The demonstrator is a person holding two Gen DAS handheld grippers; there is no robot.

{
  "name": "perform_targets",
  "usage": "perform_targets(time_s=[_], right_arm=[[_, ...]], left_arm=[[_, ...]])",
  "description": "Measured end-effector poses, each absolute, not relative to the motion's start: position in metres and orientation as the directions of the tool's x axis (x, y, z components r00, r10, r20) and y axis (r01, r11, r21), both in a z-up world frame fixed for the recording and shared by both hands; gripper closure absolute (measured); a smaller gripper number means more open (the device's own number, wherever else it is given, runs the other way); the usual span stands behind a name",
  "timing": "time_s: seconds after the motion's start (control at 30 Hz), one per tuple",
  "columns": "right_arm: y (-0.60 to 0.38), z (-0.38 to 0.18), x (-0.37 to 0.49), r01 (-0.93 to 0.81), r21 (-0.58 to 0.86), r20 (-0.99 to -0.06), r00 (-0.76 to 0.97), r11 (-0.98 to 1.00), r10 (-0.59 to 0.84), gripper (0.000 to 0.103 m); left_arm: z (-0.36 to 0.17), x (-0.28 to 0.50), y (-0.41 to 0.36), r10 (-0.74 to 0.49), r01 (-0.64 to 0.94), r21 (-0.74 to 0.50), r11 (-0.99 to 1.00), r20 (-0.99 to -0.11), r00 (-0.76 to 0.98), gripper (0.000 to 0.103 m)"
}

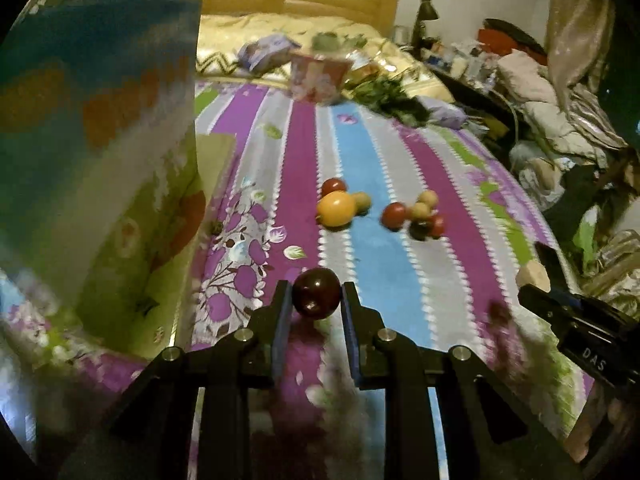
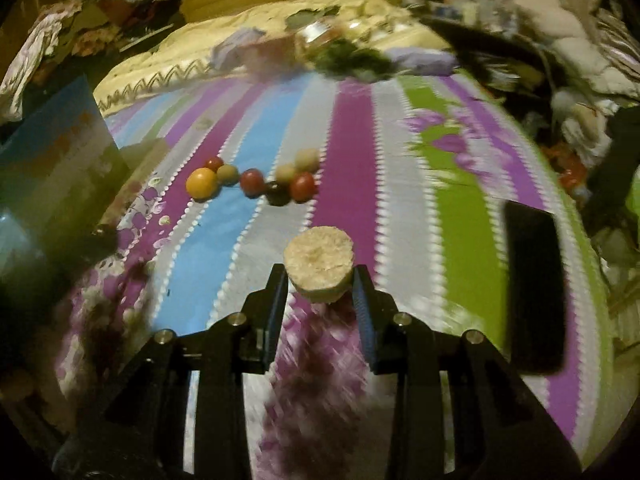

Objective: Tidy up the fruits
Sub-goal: 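Carry the plum and beige slice in both tools over the basket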

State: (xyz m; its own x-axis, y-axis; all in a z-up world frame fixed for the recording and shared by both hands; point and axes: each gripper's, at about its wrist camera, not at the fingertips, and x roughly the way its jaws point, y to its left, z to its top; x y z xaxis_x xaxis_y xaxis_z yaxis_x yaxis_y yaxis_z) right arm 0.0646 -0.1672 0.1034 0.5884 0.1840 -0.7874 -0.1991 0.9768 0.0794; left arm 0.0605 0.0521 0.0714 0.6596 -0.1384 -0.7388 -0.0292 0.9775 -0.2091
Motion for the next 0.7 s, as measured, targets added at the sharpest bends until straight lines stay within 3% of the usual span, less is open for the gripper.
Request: perform_targets(time_s=[0.3, 0.7], right_arm=[[-0.164, 0.155, 0.033, -0.215, 0.096, -0.743, 0.634, 0.972, 0.214, 0.069], [-0.101, 0.214, 0.001, -0.322, 0.119, -0.690, 0.653, 0.939, 0.311, 0.069]], left_arm=[[0.146, 0.011, 0.068, -0.109, -0.032, -0.183, 0.983, -0.706, 0.700, 0.079], [0.220, -0.062, 0.157, 0.038, -0.193, -0.160, 0.968, -0.668, 0.743, 0.079]])
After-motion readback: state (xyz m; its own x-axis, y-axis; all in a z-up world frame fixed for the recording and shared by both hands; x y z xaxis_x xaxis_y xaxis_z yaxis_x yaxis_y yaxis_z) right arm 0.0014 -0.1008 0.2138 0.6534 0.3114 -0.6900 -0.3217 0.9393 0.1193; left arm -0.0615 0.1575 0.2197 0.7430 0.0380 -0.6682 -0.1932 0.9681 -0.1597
